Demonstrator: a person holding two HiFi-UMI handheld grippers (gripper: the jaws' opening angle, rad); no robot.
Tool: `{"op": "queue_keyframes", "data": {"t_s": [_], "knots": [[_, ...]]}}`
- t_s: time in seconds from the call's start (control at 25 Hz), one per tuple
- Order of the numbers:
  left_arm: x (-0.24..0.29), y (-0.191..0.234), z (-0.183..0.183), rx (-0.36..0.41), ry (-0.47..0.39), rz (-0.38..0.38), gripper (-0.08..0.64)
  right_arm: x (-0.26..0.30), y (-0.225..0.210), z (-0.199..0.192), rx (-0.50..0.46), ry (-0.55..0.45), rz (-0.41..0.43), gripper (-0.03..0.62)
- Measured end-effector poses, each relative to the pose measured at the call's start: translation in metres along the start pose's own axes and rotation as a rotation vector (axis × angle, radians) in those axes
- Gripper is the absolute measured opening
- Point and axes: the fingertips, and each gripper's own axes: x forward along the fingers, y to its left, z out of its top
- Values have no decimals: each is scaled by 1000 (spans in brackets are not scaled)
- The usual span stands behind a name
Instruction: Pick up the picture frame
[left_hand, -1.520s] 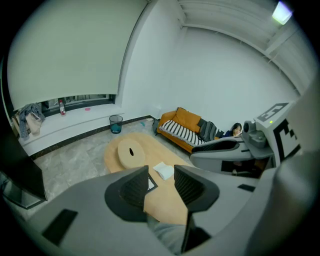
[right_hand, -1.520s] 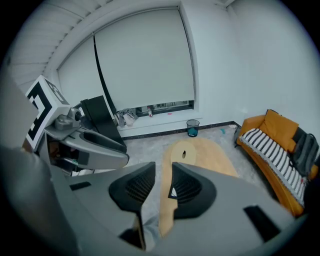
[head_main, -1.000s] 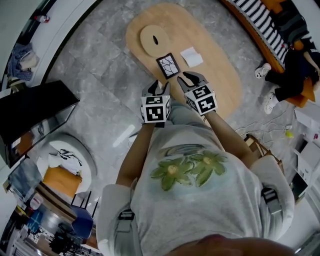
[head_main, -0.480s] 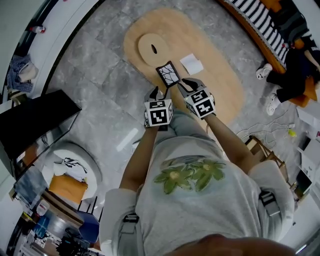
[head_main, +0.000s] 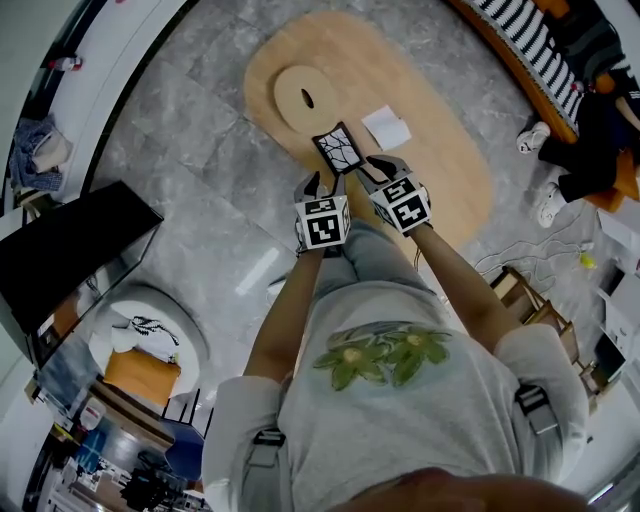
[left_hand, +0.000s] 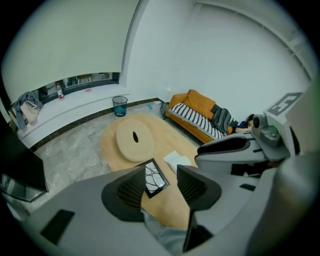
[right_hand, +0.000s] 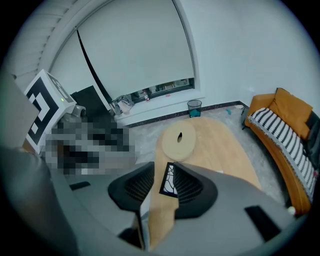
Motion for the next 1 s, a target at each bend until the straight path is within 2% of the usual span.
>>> {"op": "queue_keyframes", "data": {"t_s": [0.6, 0.8, 1.0], "knots": [[45, 18, -22, -48, 45, 22, 207, 46, -28, -20, 14, 48, -4, 107], [61, 24, -24, -70, 16, 14, 210, 59, -33, -28, 17, 60, -1, 114], [77, 32, -34, -69, 34, 29, 210, 74, -36, -39, 22, 76, 7, 119]]}}
